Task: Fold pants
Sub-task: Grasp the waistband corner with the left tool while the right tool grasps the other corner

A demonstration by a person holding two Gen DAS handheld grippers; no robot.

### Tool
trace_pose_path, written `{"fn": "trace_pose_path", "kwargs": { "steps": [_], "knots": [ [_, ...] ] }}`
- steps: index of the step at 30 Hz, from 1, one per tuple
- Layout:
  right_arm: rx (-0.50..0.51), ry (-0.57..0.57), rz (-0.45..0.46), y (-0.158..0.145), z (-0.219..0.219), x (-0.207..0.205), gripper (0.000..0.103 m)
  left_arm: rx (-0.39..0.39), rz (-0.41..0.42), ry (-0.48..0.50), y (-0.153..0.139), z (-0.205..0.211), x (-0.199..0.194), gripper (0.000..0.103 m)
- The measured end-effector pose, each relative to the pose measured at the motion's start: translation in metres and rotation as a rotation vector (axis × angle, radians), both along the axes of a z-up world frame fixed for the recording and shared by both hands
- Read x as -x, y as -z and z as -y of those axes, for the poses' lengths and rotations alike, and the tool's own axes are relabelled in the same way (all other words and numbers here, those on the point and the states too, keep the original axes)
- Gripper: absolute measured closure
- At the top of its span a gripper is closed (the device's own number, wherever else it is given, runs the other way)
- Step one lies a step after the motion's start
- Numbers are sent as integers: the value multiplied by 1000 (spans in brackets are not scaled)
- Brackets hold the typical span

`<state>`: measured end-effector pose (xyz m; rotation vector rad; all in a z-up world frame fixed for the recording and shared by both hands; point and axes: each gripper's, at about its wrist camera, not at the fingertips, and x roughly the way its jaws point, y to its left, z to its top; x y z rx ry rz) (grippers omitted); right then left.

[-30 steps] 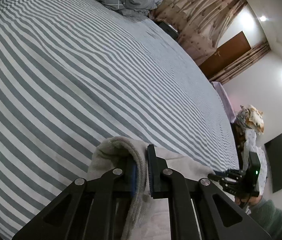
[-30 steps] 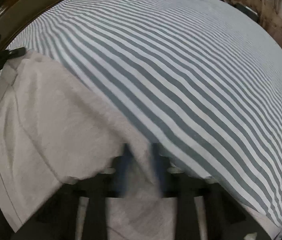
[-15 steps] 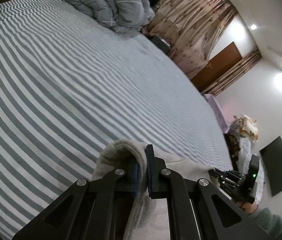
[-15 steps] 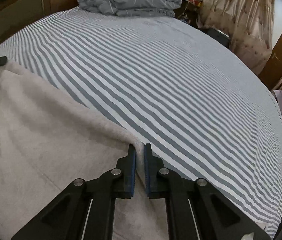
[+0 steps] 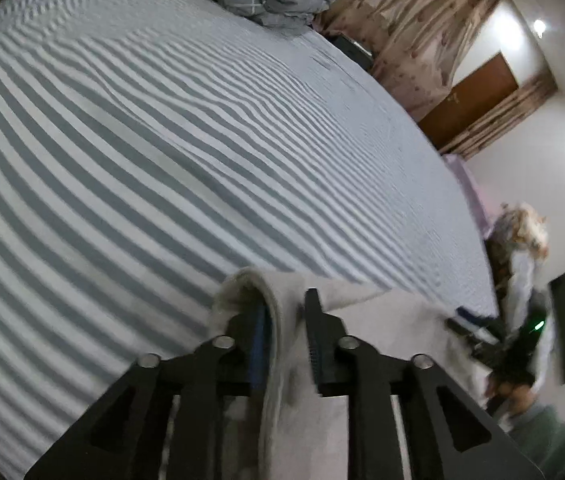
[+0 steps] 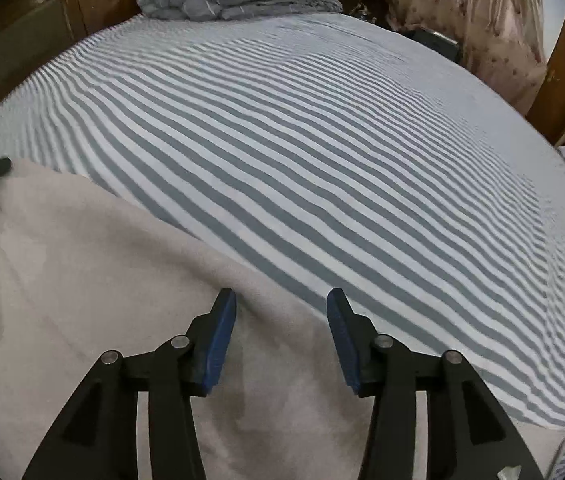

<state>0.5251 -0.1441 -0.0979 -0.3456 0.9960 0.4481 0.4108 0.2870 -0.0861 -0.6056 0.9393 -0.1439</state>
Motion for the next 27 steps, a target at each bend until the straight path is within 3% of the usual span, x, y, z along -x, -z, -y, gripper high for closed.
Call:
{"fn": "trace_pose_path", "kwargs": {
  "steps": [1,4,5,11,15,19,24,25,26,27],
  "knots": [
    [-4,-3,4,-3,1,2,55,-10,11,8,-4,-2,3,76],
    [-6,-28,2,-6,6,16,51,-33,16,6,-9,-12,16,50],
    [-5,-32,-6,-5,8,19,51,-26,22,6,-9,-15,19,46],
    [3,-49,-22,-4,28,24,51,72,-9,140,4,-5,1,44],
    [15,-62,-31,-1,33,17,51,80,-56,150,18,2,-22,44],
    [18,-100,-52,7,30,7,52,93,-33,166,22,7,-29,38],
    [0,-146,-100,27,13,-8,53,33,1,215,19,18,-26,37],
    [-18,-148,-103,28,9,-11,54,9,8,224,17,21,-24,45],
    [-46,-147,-111,29,6,-13,58,-5,16,237,15,25,-23,77],
    [-60,-145,-116,28,5,-14,61,29,-4,278,19,30,-25,90]
  ]
}}
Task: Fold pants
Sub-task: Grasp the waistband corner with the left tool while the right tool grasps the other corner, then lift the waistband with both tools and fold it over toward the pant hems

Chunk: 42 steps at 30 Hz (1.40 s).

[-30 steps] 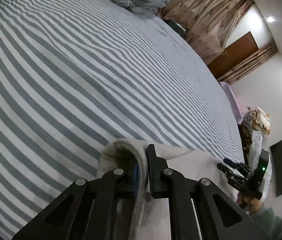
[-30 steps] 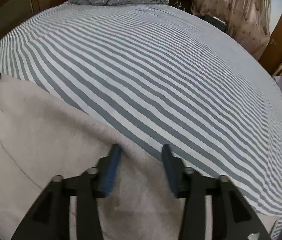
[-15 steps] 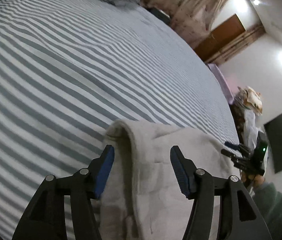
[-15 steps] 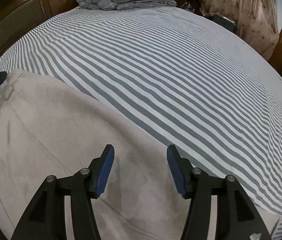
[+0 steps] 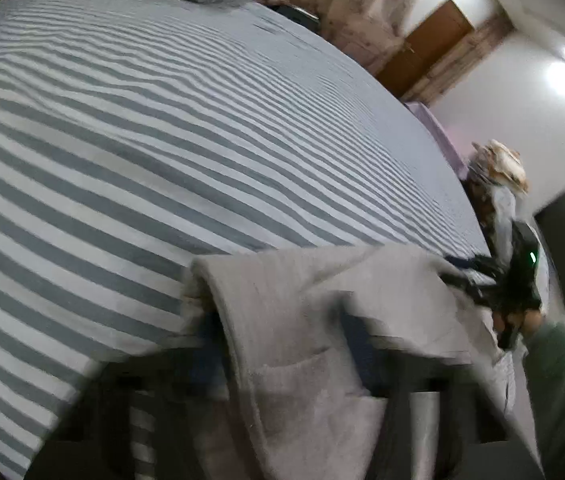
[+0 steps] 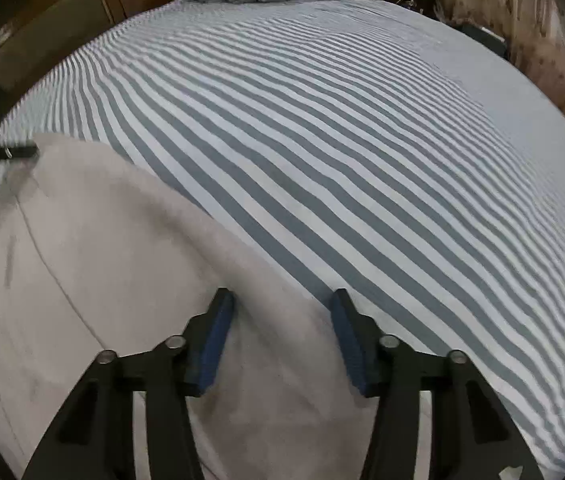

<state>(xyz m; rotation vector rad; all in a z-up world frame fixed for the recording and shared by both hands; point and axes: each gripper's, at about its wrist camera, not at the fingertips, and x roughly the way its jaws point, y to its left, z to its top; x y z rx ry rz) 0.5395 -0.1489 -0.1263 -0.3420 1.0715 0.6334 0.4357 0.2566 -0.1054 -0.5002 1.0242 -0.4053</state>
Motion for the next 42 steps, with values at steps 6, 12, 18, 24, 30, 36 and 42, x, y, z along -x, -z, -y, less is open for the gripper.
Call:
{"fn": "trace_pose_path", "kwargs": {
  "steps": [6,12,18,24,30,36,42],
  "knots": [
    [-8,-1,-4,-2,-8,-2,66,-32,1,1,-6,12,1,90],
    [-6,17,-29,-3,-12,-7,84,81,-133,-71,8,-3,-15,83],
    [26,-2,31,-25,-20,16,95,49,-118,-120,-6,-8,-9,93],
    [-25,31,116,-81,-4,58,96,-2,59,-82,-69,3,28,95],
    [-63,70,208,-136,19,129,96,-17,219,1,-124,16,88,95],
    [-96,103,248,-160,44,212,97,-28,291,97,-154,38,163,94],
    [-91,115,206,-137,69,300,96,-32,234,156,-135,53,250,93]
  ]
}}
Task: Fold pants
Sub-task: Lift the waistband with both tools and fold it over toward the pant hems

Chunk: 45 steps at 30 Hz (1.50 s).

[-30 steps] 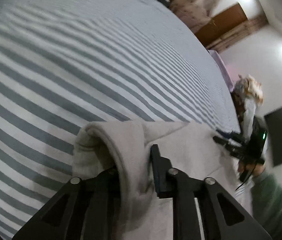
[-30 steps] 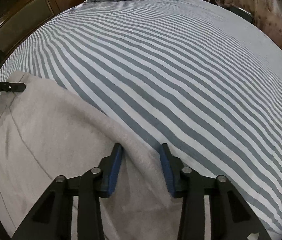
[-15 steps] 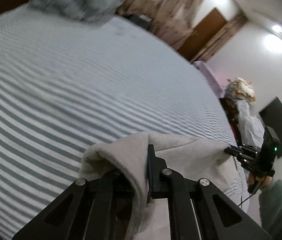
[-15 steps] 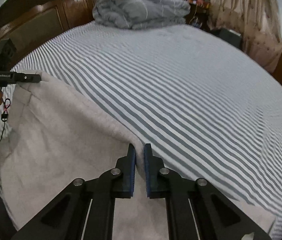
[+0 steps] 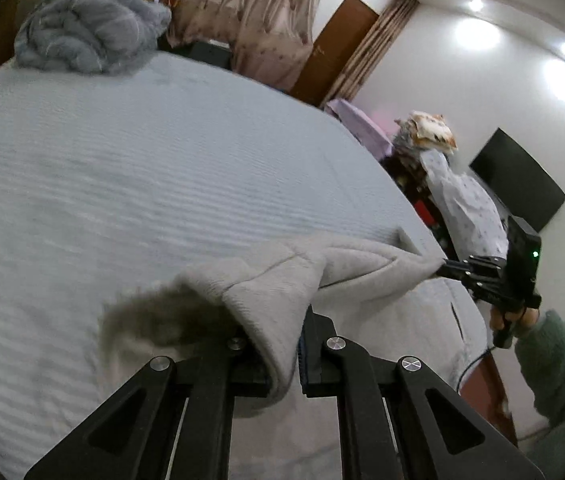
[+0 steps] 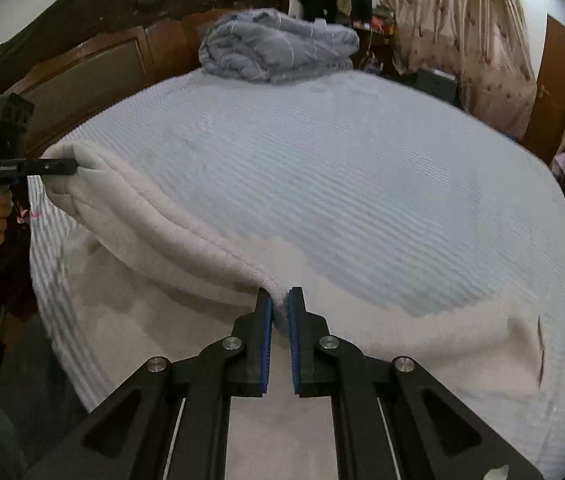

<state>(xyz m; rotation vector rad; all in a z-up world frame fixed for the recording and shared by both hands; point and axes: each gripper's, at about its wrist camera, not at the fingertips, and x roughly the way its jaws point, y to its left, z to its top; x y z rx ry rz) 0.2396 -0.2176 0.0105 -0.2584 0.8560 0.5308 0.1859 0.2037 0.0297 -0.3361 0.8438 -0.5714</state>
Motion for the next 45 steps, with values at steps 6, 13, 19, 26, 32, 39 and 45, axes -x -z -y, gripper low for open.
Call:
{"fn": "trace_pose_path", "kwargs": {
  "steps": [6,13,19,26,32,39,45],
  "knots": [
    [3,29,-108,57,12,49,96,-64,-139,13,52,16,60,88],
    [49,85,-178,109,3,63,91,-150,-212,-36,87,34,93,73],
    [15,160,-205,118,1,60,81,-113,-266,-89,93,27,97,49],
    [-209,279,-203,90,27,84,55,80,-348,-179,101,-2,121,24],
    [-374,378,-317,99,45,95,49,273,-409,-223,113,-9,131,23],
    [-448,472,-420,117,49,84,45,458,-472,-341,123,-9,113,22],
    [-521,596,-483,137,63,57,45,502,-484,-395,125,-6,103,22]
  ]
}}
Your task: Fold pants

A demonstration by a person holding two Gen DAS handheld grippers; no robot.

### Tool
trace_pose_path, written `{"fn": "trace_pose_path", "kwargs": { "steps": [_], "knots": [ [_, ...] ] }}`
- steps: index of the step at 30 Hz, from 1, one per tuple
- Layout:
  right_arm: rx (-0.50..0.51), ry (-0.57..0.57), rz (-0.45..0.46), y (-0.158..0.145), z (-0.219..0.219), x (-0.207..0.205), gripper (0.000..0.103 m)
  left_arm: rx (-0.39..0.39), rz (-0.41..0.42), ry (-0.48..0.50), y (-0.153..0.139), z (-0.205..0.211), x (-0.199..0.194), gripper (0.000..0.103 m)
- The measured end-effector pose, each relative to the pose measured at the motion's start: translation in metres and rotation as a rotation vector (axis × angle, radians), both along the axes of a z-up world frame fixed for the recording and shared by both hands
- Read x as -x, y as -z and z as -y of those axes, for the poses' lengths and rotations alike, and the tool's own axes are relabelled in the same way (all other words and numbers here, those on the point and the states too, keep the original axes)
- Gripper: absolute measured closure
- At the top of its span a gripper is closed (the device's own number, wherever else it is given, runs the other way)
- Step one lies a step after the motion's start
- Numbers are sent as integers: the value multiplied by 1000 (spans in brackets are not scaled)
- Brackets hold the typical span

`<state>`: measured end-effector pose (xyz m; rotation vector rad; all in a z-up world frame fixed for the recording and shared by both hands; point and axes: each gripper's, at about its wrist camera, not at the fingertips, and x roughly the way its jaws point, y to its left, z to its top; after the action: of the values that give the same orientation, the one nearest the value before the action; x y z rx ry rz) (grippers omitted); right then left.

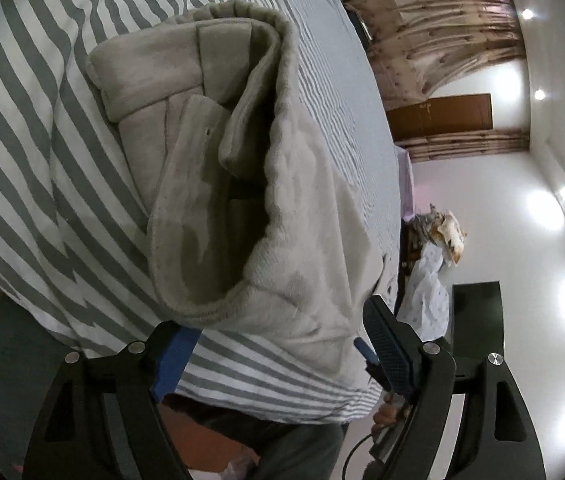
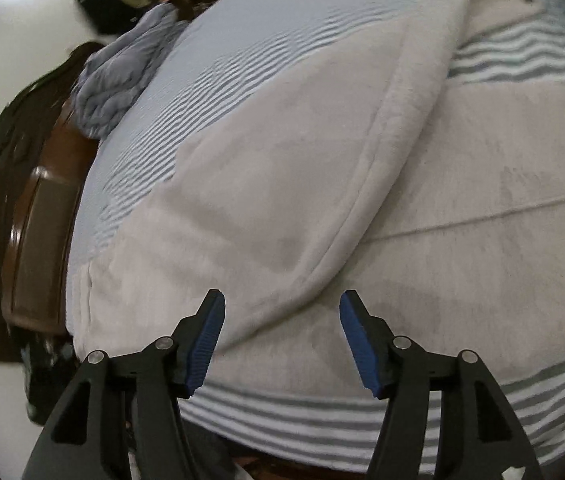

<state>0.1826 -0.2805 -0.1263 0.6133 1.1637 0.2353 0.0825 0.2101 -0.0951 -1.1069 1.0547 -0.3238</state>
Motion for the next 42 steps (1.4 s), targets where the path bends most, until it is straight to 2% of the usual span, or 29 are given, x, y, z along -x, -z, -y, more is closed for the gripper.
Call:
{"fn": "trace_pose_path", "kwargs": {
  "steps": [4,7,9,12,18,22,27,29,32,34,37,42],
  "knots": [
    [-7,52,-21,8,9,-18,47,37,-11,-31,-2,-1,-6,22],
    [-2,77,-27,13,17,-30,57,21,-18,-36,-5,1,-11,22],
    [-13,86,-33,18,24,-35,70,16,-43,-53,-4,3,-15,22],
    [-21,84,-38,21,29,-39,83,9,-72,-73,-1,6,-19,22],
    [-23,91,-39,26,38,-42,85,-69,-95,-91,-2,12,-20,24],
    [-26,101,-45,28,41,-47,85,-101,-137,-94,-2,17,-27,39],
    [-34,106,-57,31,43,-57,85,-113,-199,-105,-1,20,-38,52],
    [-23,92,-55,30,42,-59,91,-127,-222,-108,-1,21,-40,64],
    [-32,81,-34,27,44,-59,94,-139,-238,-123,-8,17,-45,74],
    [-41,76,-17,20,44,-59,95,-153,-231,-126,-15,17,-48,79],
    [-78,80,12,7,48,-59,96,-161,-215,-123,-31,15,-61,80],
    [-119,90,65,-22,47,-66,96,-220,-125,-101,-70,14,-99,82]
  ]
}}
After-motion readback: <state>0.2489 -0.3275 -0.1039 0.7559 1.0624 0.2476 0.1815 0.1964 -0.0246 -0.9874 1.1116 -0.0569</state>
